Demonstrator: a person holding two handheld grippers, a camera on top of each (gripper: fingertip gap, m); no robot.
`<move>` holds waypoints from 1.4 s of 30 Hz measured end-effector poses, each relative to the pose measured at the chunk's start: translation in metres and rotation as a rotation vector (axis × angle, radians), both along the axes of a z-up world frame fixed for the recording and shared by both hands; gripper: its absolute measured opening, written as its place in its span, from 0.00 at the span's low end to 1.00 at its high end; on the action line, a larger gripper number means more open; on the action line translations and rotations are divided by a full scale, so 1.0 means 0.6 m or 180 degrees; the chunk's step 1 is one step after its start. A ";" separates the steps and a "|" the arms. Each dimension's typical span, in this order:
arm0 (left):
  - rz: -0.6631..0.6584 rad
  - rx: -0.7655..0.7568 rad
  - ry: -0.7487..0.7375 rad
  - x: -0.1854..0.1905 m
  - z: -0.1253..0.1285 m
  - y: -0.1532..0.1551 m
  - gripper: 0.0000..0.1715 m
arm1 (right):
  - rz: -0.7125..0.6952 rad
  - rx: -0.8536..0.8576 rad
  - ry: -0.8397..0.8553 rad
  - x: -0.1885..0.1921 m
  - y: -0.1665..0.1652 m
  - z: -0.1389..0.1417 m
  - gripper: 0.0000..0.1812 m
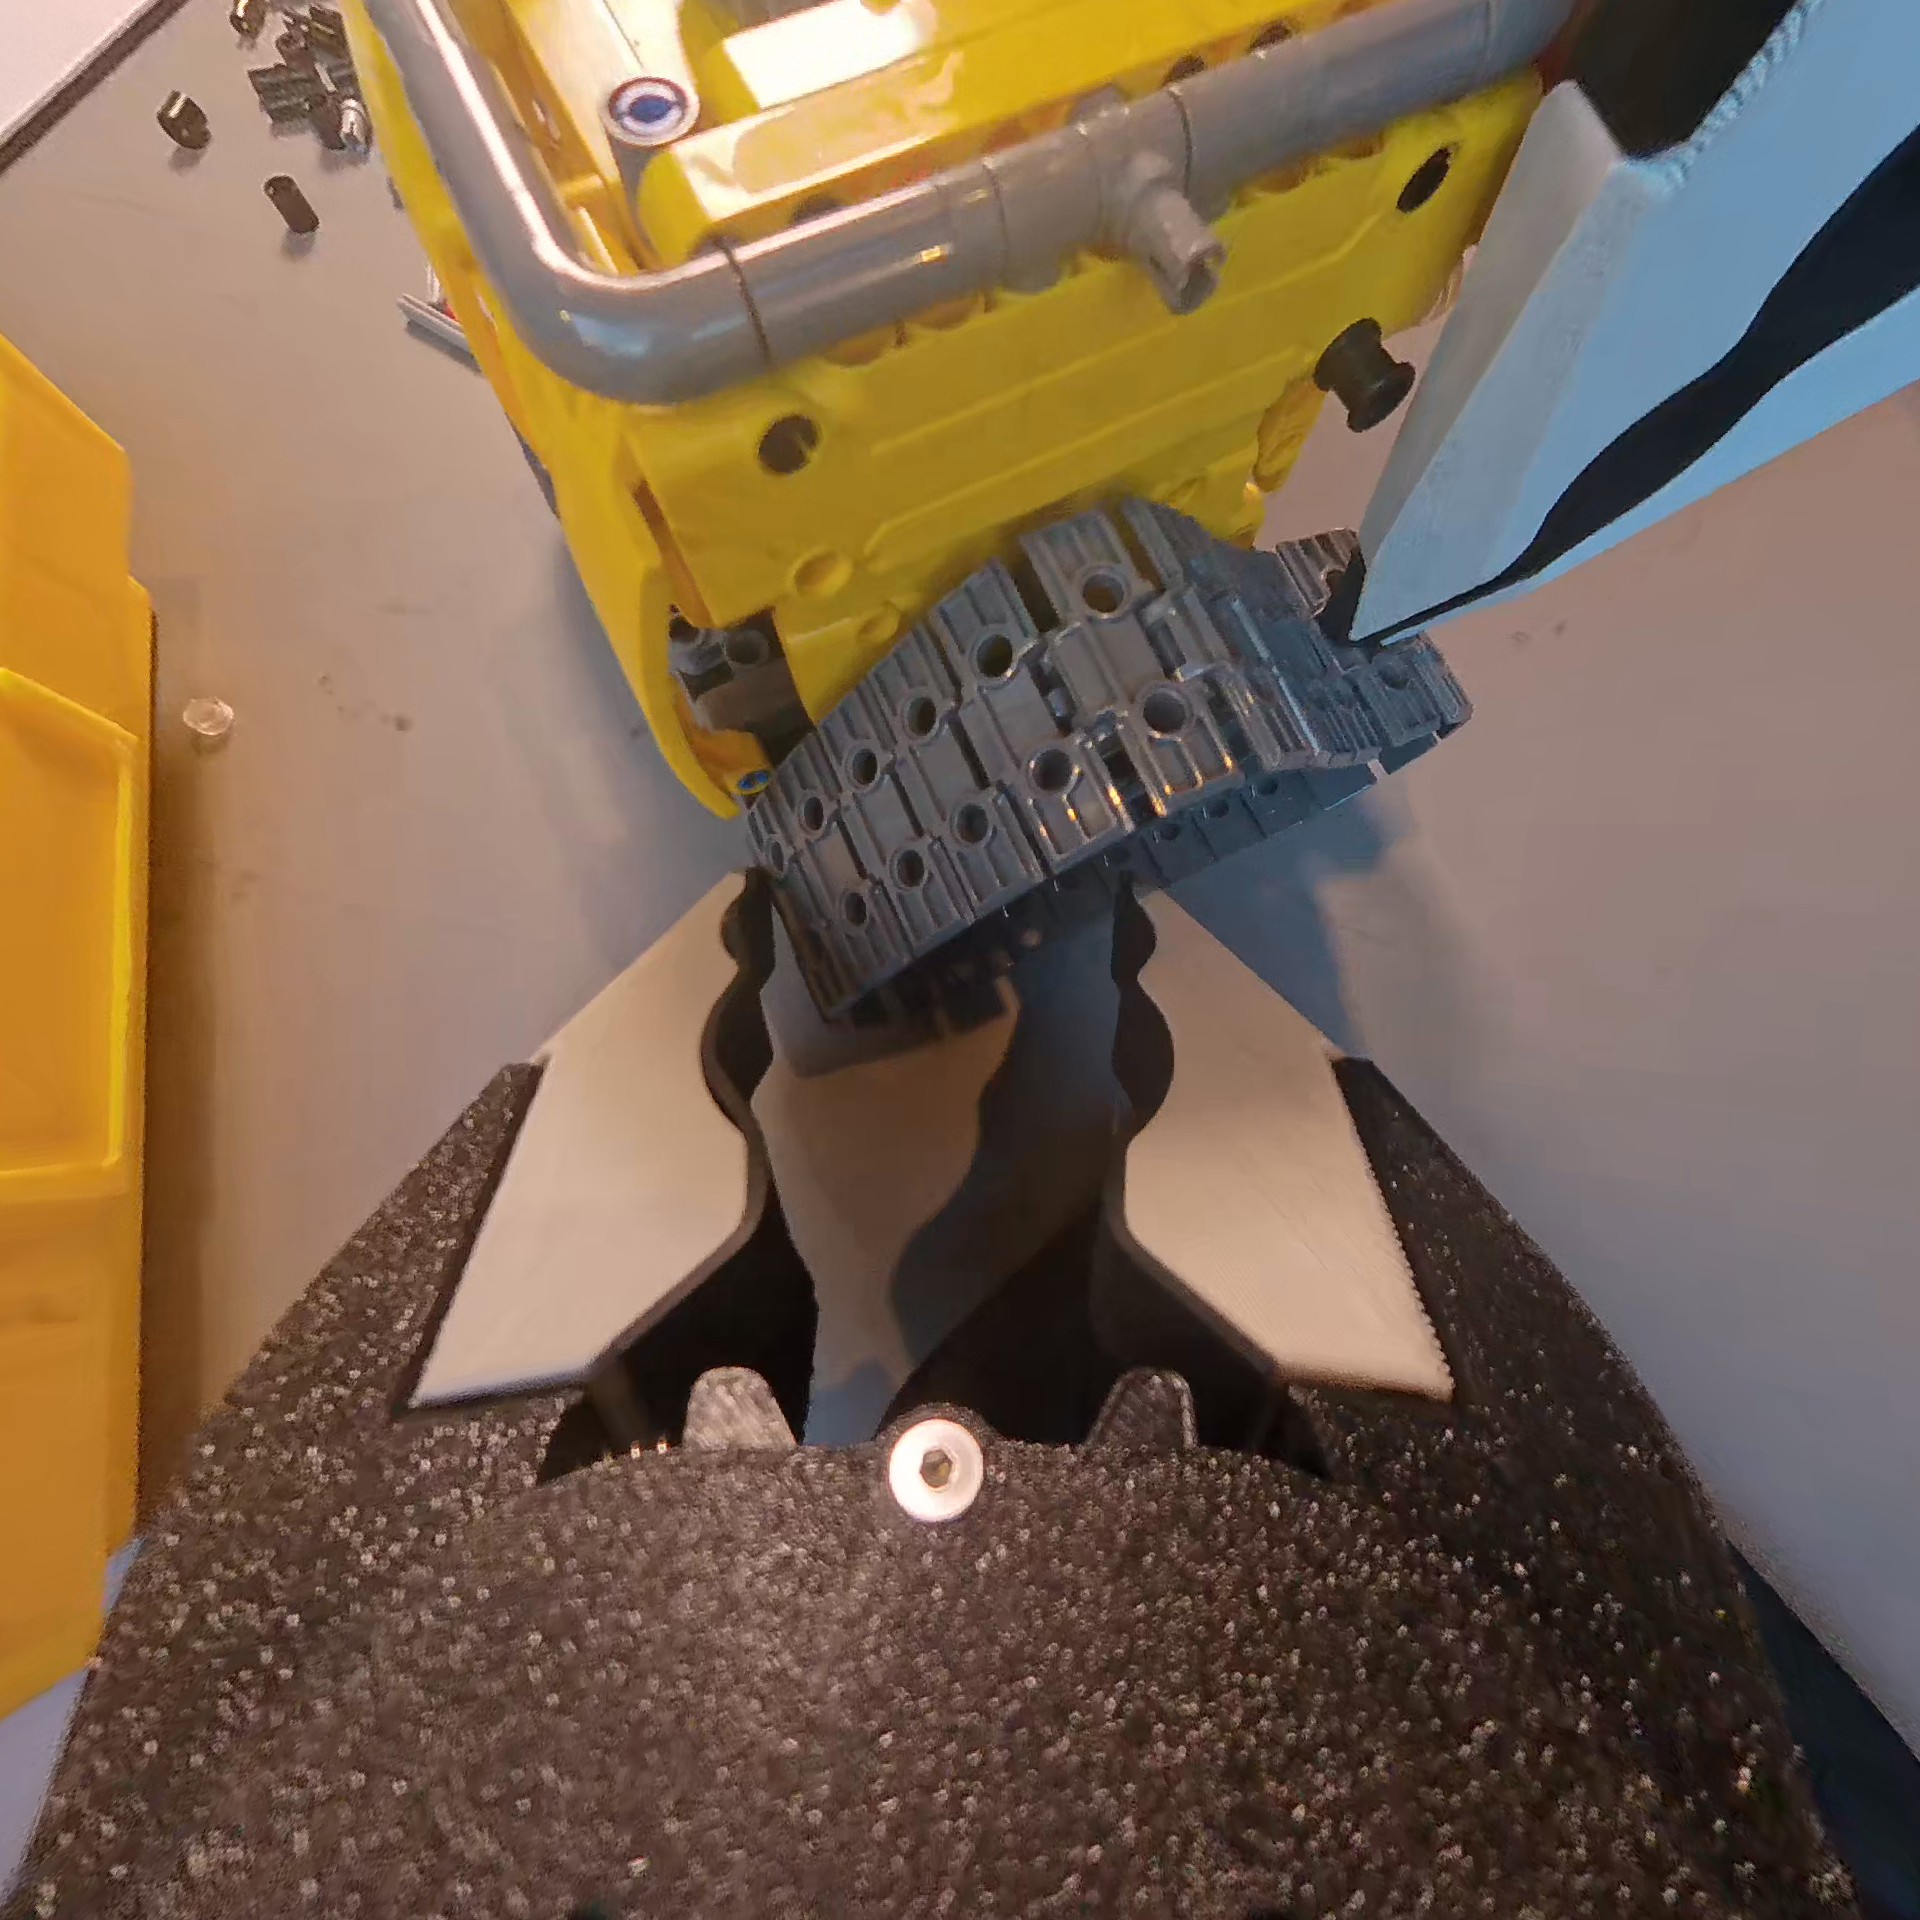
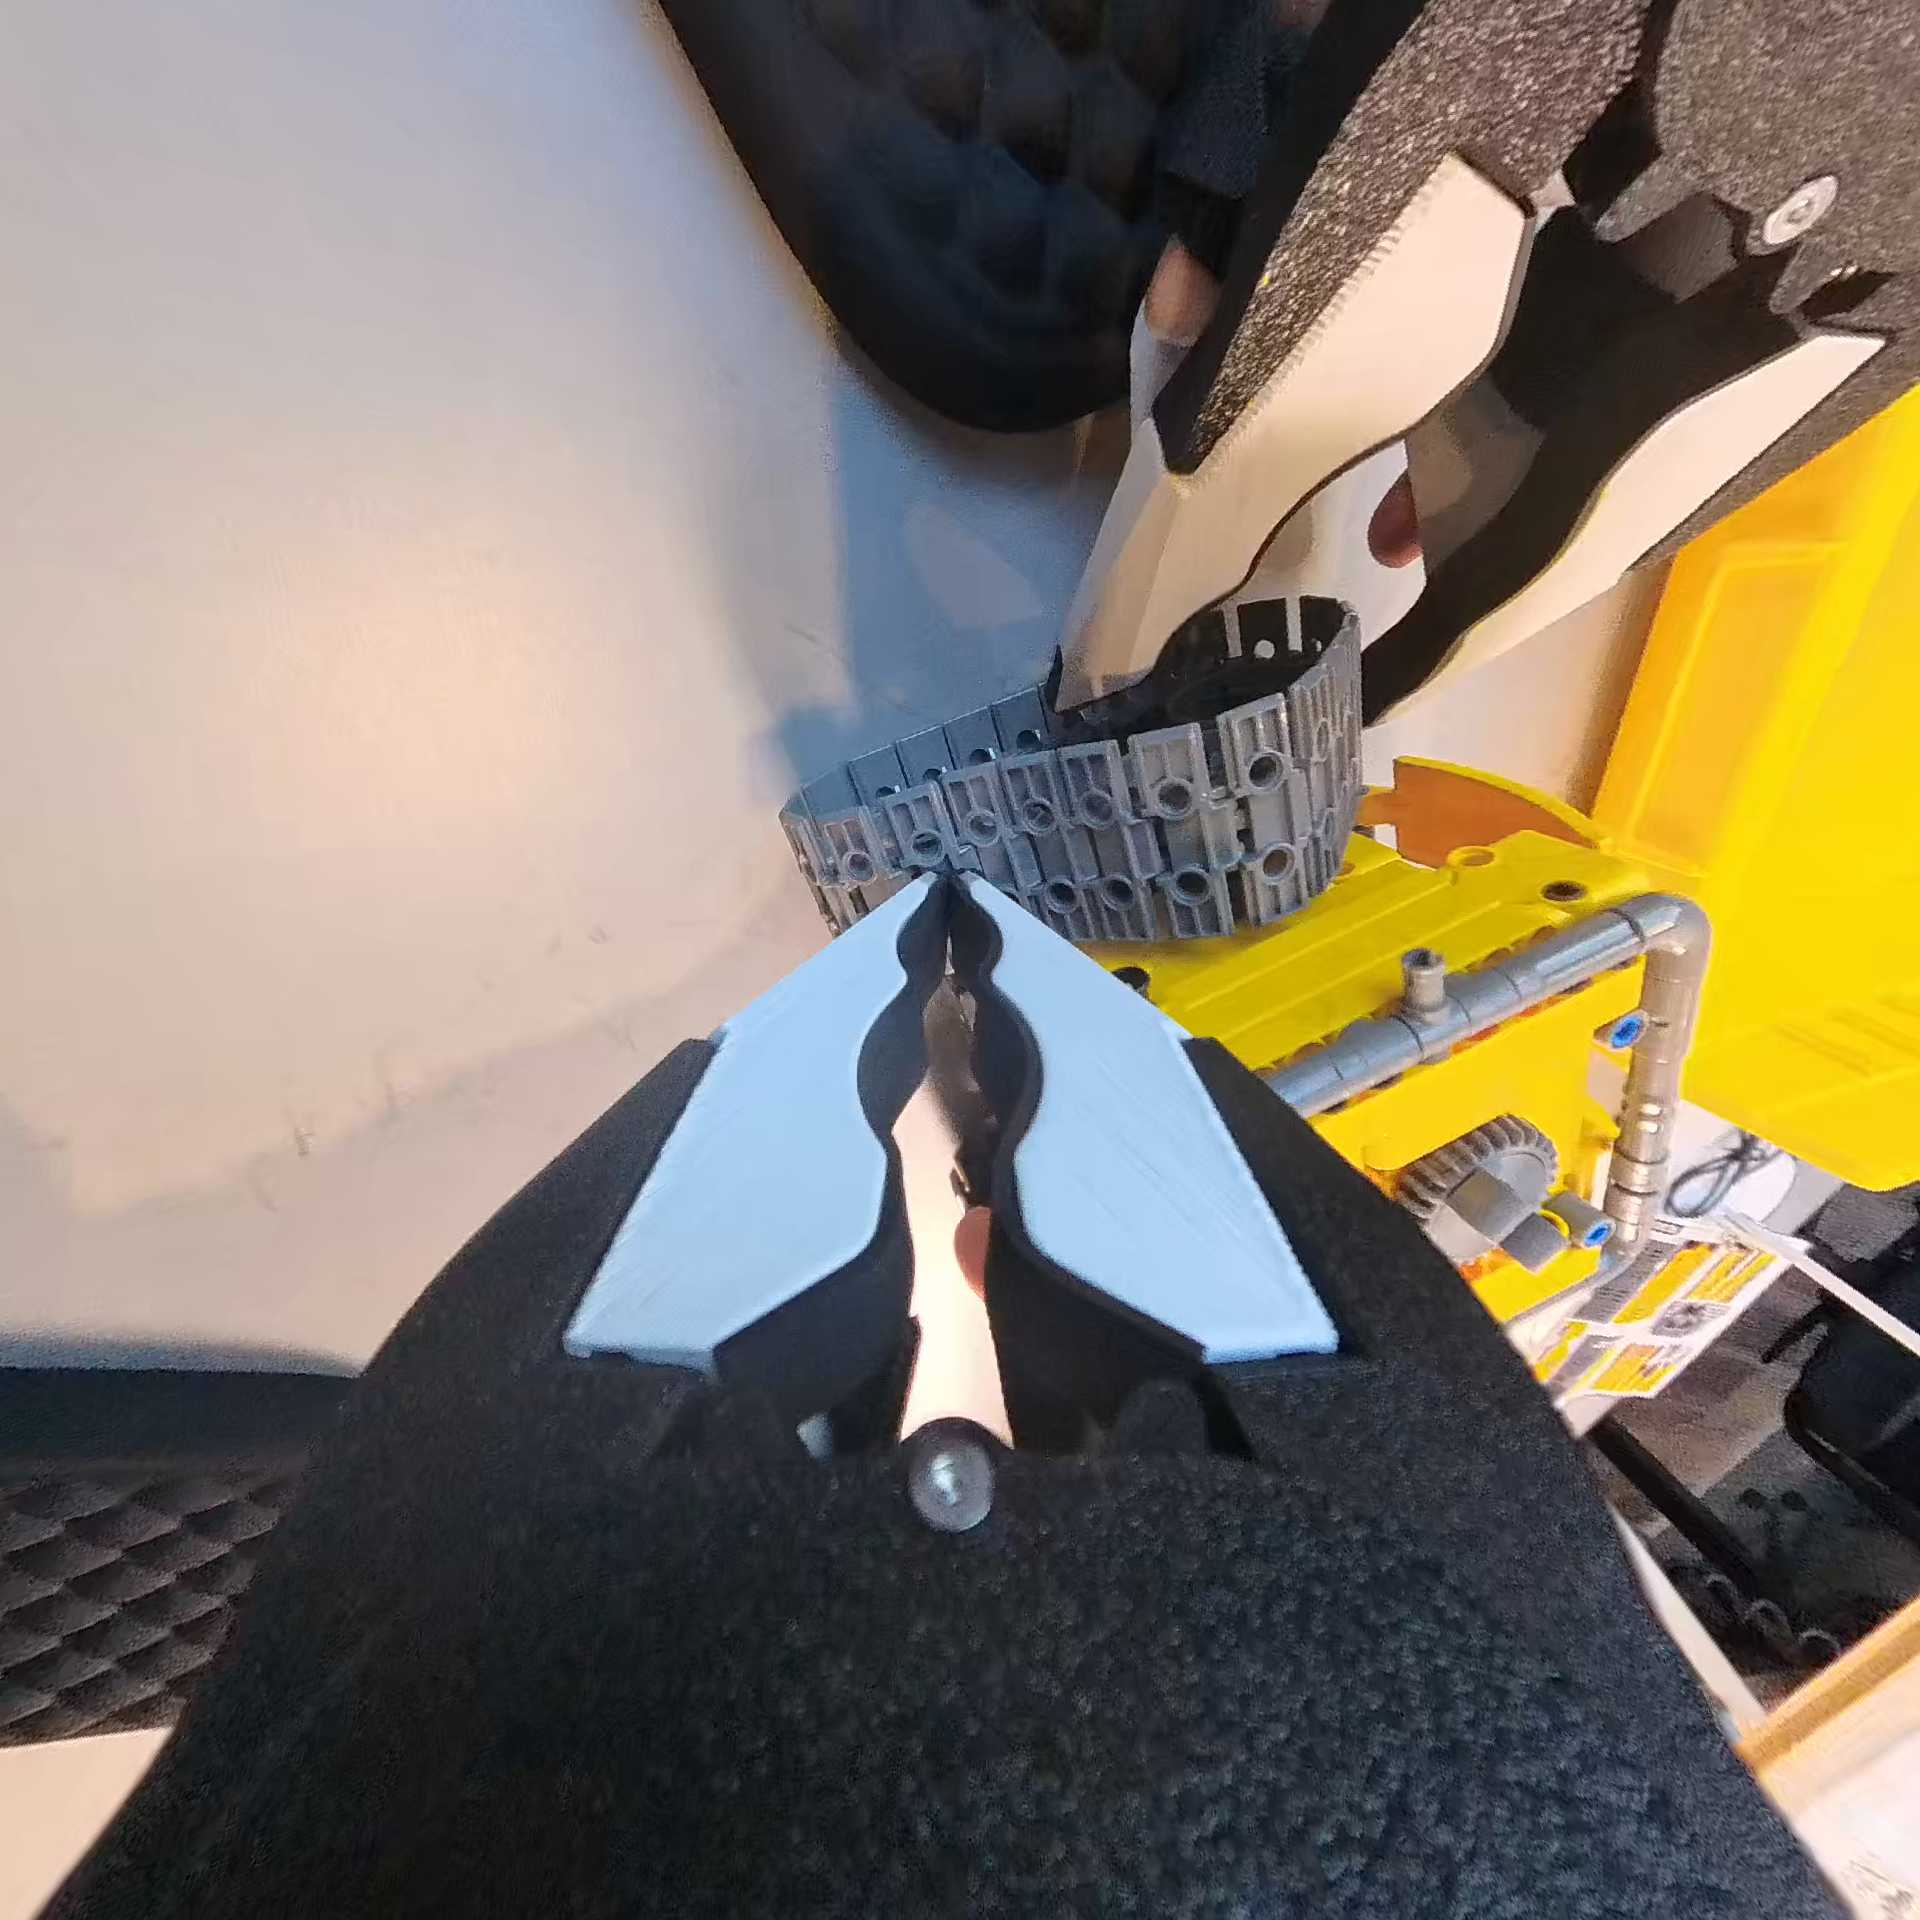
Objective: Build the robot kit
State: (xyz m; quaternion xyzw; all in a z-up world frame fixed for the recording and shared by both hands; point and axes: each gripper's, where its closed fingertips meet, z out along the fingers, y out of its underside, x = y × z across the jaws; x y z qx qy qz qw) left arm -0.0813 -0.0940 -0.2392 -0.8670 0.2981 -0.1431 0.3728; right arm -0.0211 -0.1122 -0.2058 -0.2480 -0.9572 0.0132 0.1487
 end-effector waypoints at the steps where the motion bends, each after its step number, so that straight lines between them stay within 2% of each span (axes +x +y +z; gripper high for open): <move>1: 0.0013 0.0000 0.0007 0.000 0.000 0.000 0.38 | -0.0024 -0.0005 -0.0002 0.000 0.000 0.000 0.00; 10: 0.0129 -0.0006 0.0044 0.000 -0.001 0.003 0.37 | -0.0258 -0.0001 -0.0055 -0.003 0.000 0.000 0.00; 22: 0.0296 -0.0015 0.0135 -0.002 -0.001 0.006 0.35 | -0.0804 -0.0145 -0.0061 -0.006 -0.001 0.000 0.00; 25: 0.0341 -0.0017 0.0086 -0.007 0.001 0.009 0.32 | -0.0946 -0.0201 0.0061 -0.005 0.000 0.001 0.00; 28: 0.0314 0.0029 0.0071 -0.007 0.007 -0.003 0.36 | -0.1042 -0.0275 0.0276 -0.004 0.002 0.003 0.00; 32: 0.0575 0.0151 -0.0261 -0.015 0.052 -0.032 0.34 | -0.1033 -0.0283 0.0463 -0.005 0.004 0.004 0.00; 35: 0.0573 0.0073 -0.0985 0.029 0.083 -0.072 0.29 | -0.0994 -0.0297 0.0547 -0.007 0.005 0.004 0.00; 39: 0.0779 -0.0270 -0.1553 0.092 0.072 -0.085 0.25 | -0.0882 -0.0303 0.0723 -0.005 0.005 0.005 0.00; 42: 0.1142 -0.0352 -0.1951 0.106 0.073 -0.061 0.22 | -0.0830 -0.0251 0.0872 -0.004 0.005 0.006 0.00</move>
